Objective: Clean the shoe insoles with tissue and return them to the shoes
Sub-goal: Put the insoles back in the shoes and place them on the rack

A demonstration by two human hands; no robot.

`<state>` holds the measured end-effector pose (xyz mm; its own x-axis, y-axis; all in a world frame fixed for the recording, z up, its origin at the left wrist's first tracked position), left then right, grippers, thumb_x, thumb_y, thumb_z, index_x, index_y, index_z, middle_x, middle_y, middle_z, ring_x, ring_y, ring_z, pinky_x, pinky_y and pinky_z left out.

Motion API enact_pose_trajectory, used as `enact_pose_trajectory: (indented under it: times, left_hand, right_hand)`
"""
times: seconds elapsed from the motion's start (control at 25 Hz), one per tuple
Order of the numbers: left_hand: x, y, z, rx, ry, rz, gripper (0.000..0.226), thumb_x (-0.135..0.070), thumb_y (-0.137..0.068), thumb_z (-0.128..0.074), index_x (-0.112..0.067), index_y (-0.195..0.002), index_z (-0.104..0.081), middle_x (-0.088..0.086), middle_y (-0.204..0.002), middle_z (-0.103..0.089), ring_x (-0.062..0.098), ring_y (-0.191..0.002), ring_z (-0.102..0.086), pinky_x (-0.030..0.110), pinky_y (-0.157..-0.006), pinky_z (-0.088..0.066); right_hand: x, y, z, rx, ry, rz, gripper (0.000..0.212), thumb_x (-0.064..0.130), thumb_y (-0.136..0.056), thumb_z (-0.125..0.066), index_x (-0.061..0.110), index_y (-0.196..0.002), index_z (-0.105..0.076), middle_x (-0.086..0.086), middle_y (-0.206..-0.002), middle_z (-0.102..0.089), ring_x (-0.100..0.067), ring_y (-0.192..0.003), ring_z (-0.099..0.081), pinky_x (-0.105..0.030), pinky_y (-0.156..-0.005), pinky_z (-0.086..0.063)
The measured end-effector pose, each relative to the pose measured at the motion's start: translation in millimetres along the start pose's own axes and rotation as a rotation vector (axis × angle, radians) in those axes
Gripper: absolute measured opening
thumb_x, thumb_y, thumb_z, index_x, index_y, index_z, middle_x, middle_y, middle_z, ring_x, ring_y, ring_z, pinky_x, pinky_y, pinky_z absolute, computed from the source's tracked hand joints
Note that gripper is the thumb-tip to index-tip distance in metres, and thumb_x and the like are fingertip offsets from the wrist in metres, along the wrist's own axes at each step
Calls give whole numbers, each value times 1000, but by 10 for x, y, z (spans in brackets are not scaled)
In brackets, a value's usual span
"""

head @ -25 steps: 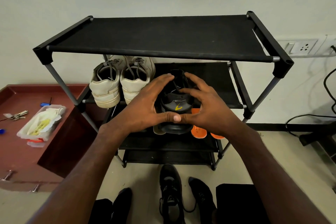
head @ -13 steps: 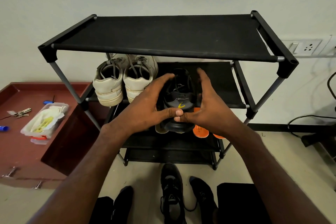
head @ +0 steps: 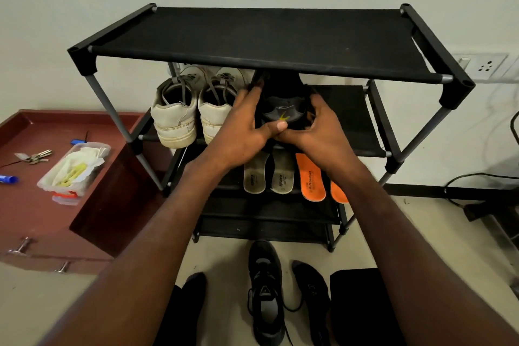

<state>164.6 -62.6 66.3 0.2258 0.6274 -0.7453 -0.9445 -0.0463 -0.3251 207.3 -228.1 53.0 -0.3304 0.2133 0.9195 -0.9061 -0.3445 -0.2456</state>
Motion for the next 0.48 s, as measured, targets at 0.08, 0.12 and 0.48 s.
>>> enact_pose_trajectory:
  times: [0.08,0.12,0.48]
  left_hand:
    - [32,-47,-50,33,-4,46,79,-25,-94,-72,-12,-161,-32,9,-153,-47,12,-143,-41,20,-118,-34]
    - [35,-51,-79,57,-9,63,77,-18,-96,-71,-11,-161,-31,9,-157,-46,8,-142,-39,12,-114,-31]
    - [23,70,-162,-23,-105,23,72,-7,-95,-69,-11,-158,-34,8,-153,-48,18,-143,-44,26,-118,-34]
  right_hand:
    - [-97,-54,-76,-13,18,-37,82,28,-66,-88,27,-139,-52,9,-120,-73,-7,-112,-69,-44,-99,-58]
    - [-147,-60,-113,-24,26,-48,83,30,-64,-87,29,-139,-51,9,-119,-73,-8,-111,-70,-44,-97,-58]
    - [-292,-71,-196,9,9,-95,94,36,-63,-86,31,-145,-41,11,-127,-68,-7,-118,-66,-42,-102,-56]
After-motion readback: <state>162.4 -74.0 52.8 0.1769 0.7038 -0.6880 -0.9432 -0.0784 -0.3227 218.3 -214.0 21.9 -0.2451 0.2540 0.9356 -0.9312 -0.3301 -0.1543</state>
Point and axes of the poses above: each hand's wrist, its own y-axis away from the middle knuckle, its own z-axis out of the back of the hand, x = y × z, the point moved 4 cm from there along -y, towards the middle knuckle
